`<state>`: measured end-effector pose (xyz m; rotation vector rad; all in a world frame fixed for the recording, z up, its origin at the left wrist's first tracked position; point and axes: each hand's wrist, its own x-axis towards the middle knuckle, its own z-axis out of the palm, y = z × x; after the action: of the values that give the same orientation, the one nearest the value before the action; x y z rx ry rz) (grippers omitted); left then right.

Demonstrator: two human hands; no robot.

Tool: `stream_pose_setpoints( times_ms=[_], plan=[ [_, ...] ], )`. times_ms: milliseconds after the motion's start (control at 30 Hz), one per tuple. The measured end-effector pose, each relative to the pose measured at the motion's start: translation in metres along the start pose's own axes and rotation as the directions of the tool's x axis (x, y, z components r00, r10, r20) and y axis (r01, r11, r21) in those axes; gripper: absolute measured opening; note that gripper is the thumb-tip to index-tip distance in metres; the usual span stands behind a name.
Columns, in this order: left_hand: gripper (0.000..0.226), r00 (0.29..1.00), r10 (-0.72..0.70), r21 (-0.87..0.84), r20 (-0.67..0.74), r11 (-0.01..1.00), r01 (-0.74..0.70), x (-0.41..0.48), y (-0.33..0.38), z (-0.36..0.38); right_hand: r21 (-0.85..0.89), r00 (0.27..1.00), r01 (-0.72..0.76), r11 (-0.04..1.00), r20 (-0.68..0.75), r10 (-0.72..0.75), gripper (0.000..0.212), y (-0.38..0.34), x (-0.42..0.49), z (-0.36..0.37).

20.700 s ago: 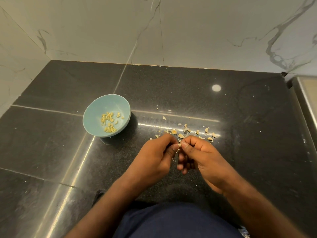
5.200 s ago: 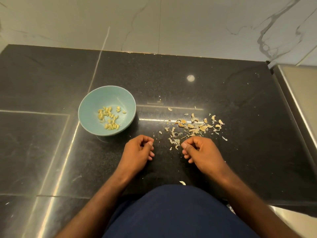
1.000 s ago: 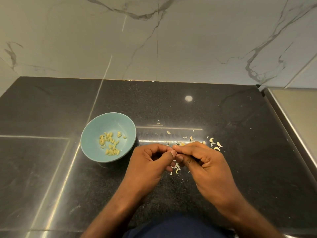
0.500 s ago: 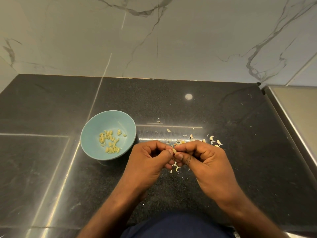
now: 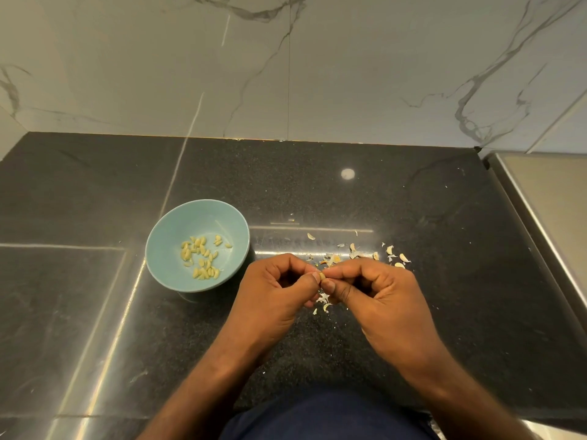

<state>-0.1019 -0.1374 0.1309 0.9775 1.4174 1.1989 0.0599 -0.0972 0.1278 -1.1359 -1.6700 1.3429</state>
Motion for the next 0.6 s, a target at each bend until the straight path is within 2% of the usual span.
stream_pose_setpoints(
  times_ms=[100, 200, 333, 467, 600],
  plan=[
    [0.008, 1.000, 0.016, 0.021, -0.023, 1.000, -0.016, 0.0009, -0.0016, 0.0013, 0.013, 0.999, -0.044, 0.999, -0.010, 0.044, 0.013, -0.0003, 0.0019, 0.0004],
    [0.009, 0.999, 0.034, 0.026, -0.040, 0.999, -0.033, 0.0013, -0.0021, 0.0031, 0.122, 0.992, -0.125, 0.985, 0.047, 0.121, 0.014, 0.0015, 0.0034, 0.0012],
    [0.009, 0.998, 0.027, 0.017, -0.049, 1.000, -0.026, 0.0021, -0.0038, 0.0027, 0.135, 0.990, -0.124, 0.983, 0.083, 0.113, 0.017, 0.0032, 0.0043, 0.0029],
    [0.012, 0.998, 0.003, 0.024, -0.065, 1.000, -0.002, 0.0024, -0.0038, 0.0035, 0.130, 0.996, -0.092, 0.987, 0.017, 0.091, 0.013, 0.0052, 0.0060, 0.0030],
    [0.021, 0.989, 0.004, 0.093, -0.148, 0.996, 0.010, 0.0049, -0.0051, 0.0013, 0.181, 0.997, -0.054, 0.982, -0.052, 0.065, 0.022, 0.0024, 0.0073, 0.0008]
  ],
)
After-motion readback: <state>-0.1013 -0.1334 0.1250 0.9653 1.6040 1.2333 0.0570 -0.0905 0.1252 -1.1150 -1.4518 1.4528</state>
